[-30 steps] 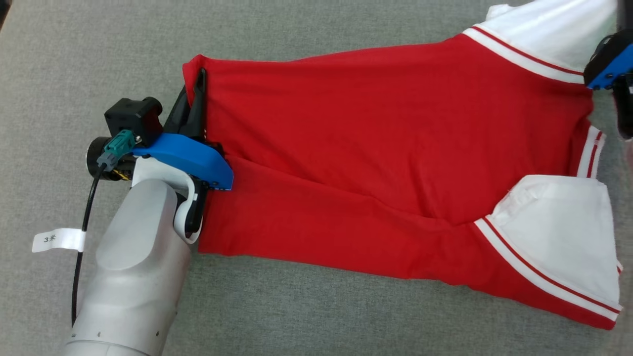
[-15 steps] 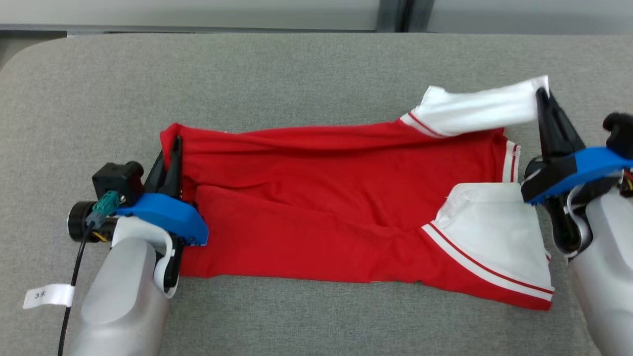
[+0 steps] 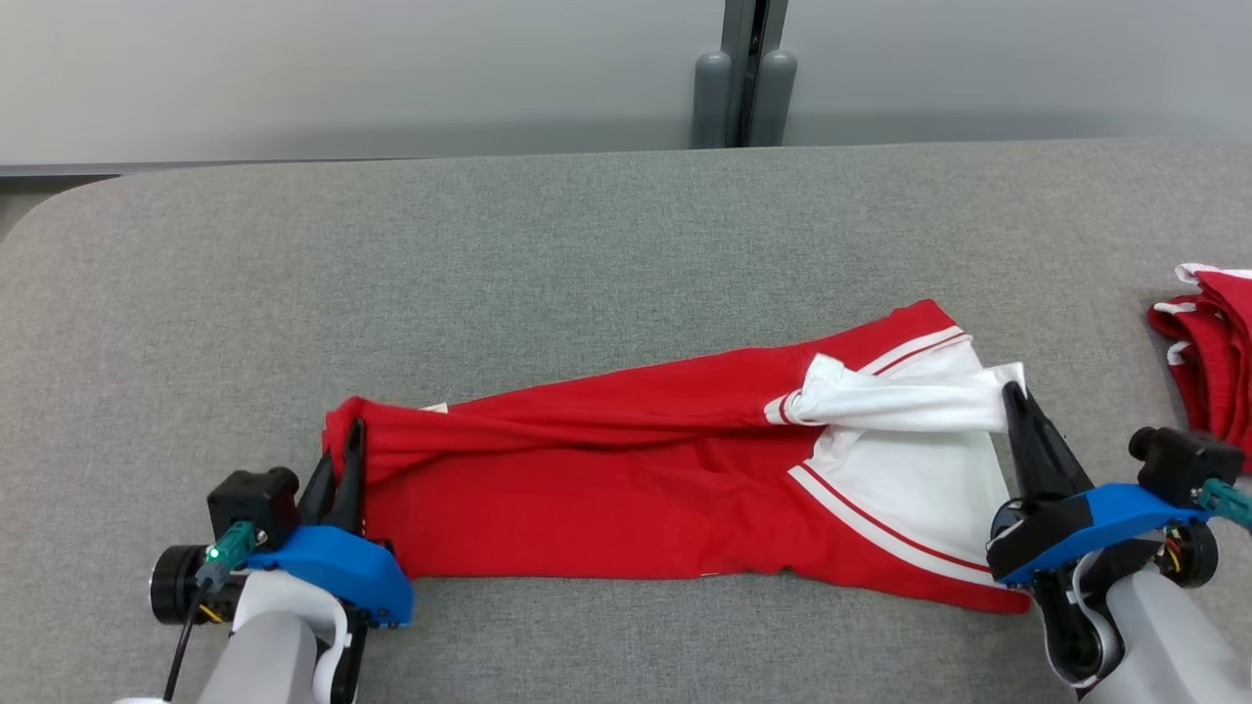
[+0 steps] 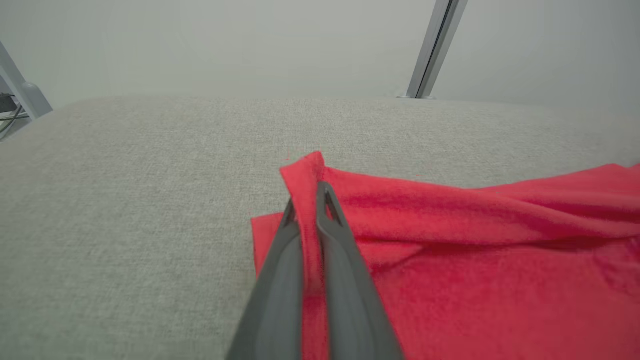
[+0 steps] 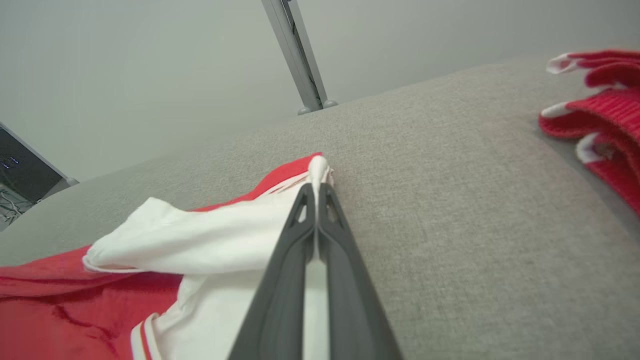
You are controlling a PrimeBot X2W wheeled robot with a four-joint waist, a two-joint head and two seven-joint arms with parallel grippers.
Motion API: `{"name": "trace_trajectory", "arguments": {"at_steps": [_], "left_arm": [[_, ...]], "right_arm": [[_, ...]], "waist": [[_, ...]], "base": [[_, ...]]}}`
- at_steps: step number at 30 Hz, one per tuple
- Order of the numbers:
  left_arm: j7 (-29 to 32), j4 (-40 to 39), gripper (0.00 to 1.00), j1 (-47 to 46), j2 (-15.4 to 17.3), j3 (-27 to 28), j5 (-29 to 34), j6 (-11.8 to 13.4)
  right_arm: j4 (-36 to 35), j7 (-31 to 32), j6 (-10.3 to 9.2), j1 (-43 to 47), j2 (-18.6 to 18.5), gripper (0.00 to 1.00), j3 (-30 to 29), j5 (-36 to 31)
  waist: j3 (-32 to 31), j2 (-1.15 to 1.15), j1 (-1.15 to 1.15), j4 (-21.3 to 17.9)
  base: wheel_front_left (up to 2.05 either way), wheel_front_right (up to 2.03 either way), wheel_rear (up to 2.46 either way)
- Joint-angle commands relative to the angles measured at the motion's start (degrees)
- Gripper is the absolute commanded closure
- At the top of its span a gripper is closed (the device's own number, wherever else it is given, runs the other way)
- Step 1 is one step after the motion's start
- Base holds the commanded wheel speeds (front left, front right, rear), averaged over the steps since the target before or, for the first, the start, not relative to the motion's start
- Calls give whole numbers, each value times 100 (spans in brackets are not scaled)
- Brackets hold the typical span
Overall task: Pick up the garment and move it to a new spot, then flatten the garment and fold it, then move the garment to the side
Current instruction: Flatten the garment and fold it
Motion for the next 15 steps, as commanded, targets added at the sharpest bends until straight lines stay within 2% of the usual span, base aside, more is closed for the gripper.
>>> {"name": "trace_trajectory", "arguments": {"at_steps": [1,2,3,4,5,6,11,12,15], "left_arm": [[-23,-4,100,148,-5,60,32,-33],[-23,14,100,213,-21,82,35,-34],[-23,11,93,277,-27,110,40,-33],[-23,5,69,339,-40,140,58,-22],[-23,5,39,407,-56,169,75,-12],[-23,2,0,472,-75,224,76,28],[-23,-287,0,737,-122,486,296,342],[-22,-513,0,889,-164,584,392,448],[-19,-839,0,1140,-208,631,568,510]], "right_arm": [[10,-24,0,156,69,100,-18,-41],[42,-25,0,204,99,100,-14,-49],[72,-25,0,243,129,100,-18,-57],[118,-25,-1,276,146,82,-22,-91],[162,-25,0,311,168,34,-27,-114],[210,-25,0,337,193,0,-49,-135],[-4,-25,0,457,216,0,-291,-800],[-207,-22,0,584,304,0,-478,-1277],[-525,-20,0,793,532,0,-746,-2030]], "waist": [[-49,0,1,-5],[-75,0,1,0],[-104,0,1,5],[-130,0,1,12],[-158,0,1,22],[-189,0,1,31],[-351,0,1,55],[-418,0,1,56],[-539,0,1,50]], "base": [[0,0,0],[0,0,0],[0,0,0],[0,0,0],[0,0,0],[0,0,0],[0,0,0],[0,0,0],[0,0,0]]}}
